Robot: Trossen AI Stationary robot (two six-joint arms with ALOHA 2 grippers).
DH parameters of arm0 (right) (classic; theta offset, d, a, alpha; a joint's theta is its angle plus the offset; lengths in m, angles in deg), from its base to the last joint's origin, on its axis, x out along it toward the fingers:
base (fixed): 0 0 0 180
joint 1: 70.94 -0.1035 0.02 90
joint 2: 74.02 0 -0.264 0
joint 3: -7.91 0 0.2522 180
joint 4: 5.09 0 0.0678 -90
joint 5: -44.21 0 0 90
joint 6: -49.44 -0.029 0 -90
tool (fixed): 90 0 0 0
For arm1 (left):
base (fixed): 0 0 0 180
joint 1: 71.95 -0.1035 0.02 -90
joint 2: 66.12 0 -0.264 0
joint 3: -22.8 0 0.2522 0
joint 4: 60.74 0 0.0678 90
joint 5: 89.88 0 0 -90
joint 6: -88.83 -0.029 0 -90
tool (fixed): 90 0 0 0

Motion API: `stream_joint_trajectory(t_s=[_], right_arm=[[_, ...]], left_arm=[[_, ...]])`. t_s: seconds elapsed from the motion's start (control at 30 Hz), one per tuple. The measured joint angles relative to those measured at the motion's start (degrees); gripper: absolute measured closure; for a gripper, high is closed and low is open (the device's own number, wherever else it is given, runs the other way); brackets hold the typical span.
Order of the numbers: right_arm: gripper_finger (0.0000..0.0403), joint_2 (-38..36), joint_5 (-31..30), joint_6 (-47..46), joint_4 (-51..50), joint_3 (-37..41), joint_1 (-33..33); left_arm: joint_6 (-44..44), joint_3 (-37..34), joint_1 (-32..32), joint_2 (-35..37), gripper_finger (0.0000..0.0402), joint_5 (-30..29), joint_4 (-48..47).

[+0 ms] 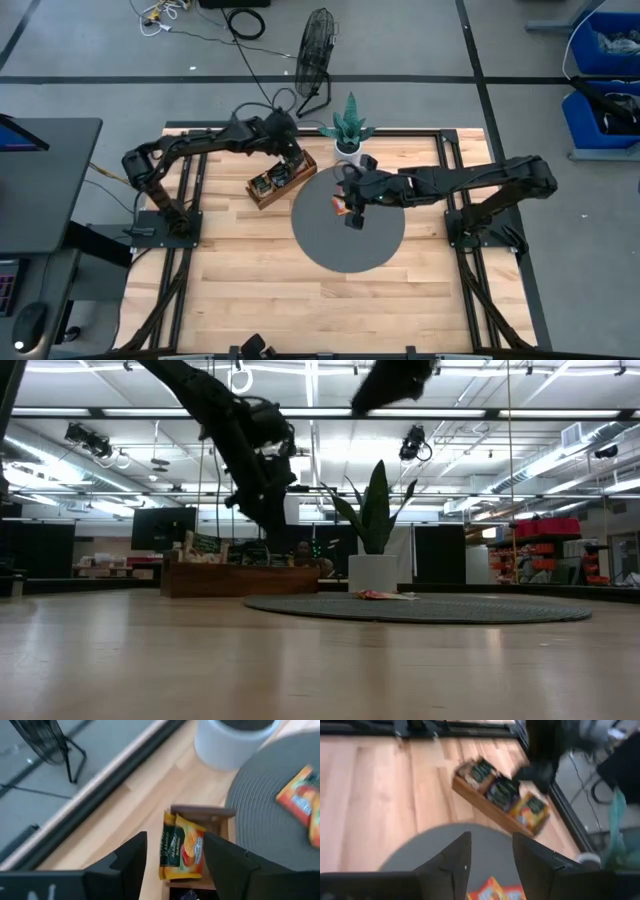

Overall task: Pick & Place Tea
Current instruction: Put the orange tea bag into the right section of the wooden organizer

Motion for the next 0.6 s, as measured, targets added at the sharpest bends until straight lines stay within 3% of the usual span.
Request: stream_joint_trajectory(t_s=[0.33,0.47,0.6], right_arm=[[0.0258,-5.6,0.2,-6.1,15.6,23.6,2.3],[0.0248,-3.9,5.6,-2.8,22.7,31.9,3.9],[0.0217,-2.0,11.6,-1.8,27.3,34.6,5.9]], left_arm=[[4.8,0.0,1.8,12.8,0.0203,-0.1,0.1],[7.5,0.0,4.2,17.0,0.0202,0.0,0.2],[8.6,0.0,6.7,18.6,0.0202,0.0,0.1]])
